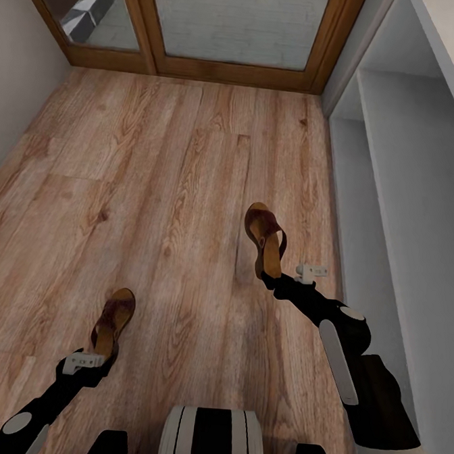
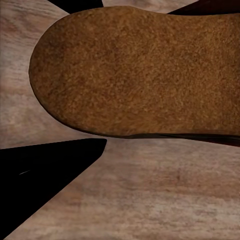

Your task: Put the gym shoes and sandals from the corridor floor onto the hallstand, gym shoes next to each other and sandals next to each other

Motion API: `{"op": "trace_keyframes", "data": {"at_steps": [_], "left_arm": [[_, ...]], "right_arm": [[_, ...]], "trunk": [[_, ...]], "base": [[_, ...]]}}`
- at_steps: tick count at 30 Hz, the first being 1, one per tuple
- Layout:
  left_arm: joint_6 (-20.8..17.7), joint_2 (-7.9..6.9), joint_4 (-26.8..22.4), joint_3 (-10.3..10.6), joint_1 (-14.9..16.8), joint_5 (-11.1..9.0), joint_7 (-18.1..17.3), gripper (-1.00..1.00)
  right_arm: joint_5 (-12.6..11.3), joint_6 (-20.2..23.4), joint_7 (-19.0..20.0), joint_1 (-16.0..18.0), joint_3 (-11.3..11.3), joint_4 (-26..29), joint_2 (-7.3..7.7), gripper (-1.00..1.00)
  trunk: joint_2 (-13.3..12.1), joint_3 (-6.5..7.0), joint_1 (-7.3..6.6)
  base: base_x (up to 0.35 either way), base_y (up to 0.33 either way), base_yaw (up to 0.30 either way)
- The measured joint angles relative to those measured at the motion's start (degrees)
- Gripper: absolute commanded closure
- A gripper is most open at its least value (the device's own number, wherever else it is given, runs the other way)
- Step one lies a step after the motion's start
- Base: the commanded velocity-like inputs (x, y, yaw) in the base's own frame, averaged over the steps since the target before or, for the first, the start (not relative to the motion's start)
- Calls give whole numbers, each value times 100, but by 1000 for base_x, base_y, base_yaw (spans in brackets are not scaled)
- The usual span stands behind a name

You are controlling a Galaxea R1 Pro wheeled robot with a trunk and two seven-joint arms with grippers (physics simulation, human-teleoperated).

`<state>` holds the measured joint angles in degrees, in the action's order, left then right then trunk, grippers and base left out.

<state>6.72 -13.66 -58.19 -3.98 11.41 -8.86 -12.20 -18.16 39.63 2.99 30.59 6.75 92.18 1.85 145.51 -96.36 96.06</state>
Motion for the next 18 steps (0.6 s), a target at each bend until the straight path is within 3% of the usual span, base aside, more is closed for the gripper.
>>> {"op": "trace_keyframes", "data": {"at_steps": [7,10,18], "left_arm": [[-7,97,-14,-12,19,13,-2,-100],[-6,112,-13,-17,25,15,27,-100],[8,120,-9,2,27,2,495,-100]], "right_arm": [[0,0,0,0,1,2,0,100],[7,0,0,0,1,6,0,100],[6,0,4,0,1,10,0,100]], "trunk": [[0,0,0],[4,-66,8],[12,-199,23]], "base": [[0,0,0],[0,0,0],[0,0,0]]}}
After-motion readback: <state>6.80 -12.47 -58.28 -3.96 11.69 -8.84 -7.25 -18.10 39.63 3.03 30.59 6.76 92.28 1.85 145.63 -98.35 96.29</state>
